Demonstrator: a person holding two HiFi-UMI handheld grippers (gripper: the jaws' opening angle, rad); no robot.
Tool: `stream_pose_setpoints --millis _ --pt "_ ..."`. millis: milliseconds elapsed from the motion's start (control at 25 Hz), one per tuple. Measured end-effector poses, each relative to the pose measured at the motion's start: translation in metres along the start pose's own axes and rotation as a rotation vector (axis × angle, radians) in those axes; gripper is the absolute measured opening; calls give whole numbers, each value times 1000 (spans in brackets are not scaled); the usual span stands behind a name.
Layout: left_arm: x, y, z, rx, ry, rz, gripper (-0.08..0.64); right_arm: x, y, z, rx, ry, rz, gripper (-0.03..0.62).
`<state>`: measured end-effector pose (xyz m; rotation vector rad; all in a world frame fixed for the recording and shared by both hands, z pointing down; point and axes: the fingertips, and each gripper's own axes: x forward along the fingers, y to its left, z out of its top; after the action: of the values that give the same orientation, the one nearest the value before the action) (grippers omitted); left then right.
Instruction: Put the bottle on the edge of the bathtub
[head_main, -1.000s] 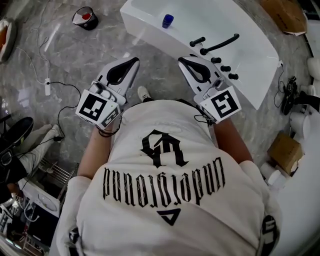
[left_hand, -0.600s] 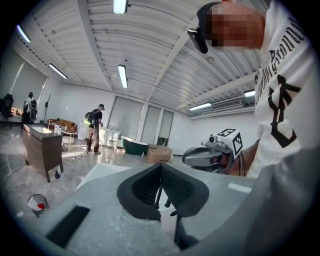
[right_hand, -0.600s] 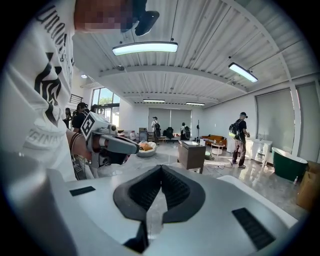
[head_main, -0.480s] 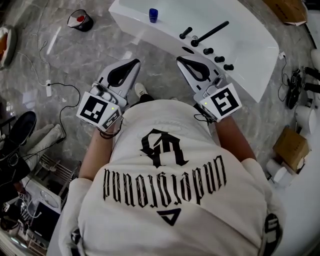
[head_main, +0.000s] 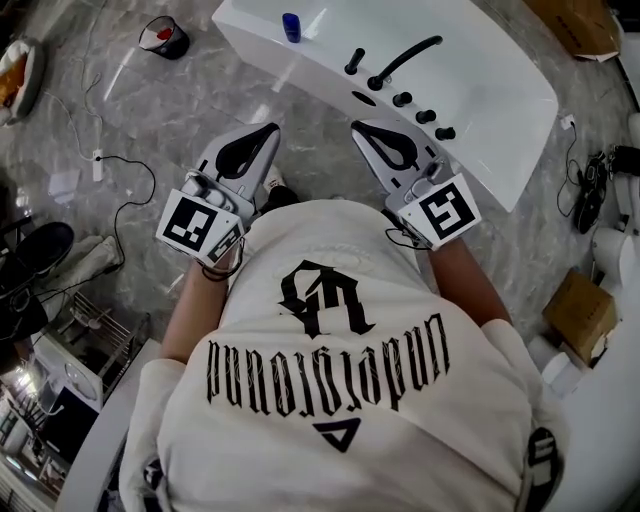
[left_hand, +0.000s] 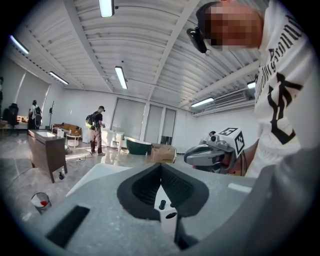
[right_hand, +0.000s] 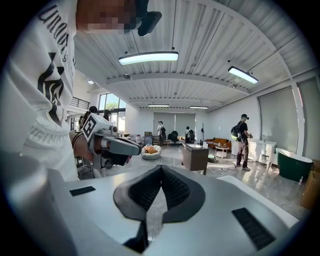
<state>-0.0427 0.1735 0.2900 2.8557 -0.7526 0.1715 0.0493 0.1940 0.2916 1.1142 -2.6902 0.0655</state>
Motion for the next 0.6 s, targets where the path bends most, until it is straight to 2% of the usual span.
stream_pose_setpoints --millis 160,600 --pt "6 -32 -5 15 6 16 15 -28 5 -7 -17 -11 21 14" --pt "0 -104 -26 -5 -7 83 15 -89 33 -29 -15 -24 80 14"
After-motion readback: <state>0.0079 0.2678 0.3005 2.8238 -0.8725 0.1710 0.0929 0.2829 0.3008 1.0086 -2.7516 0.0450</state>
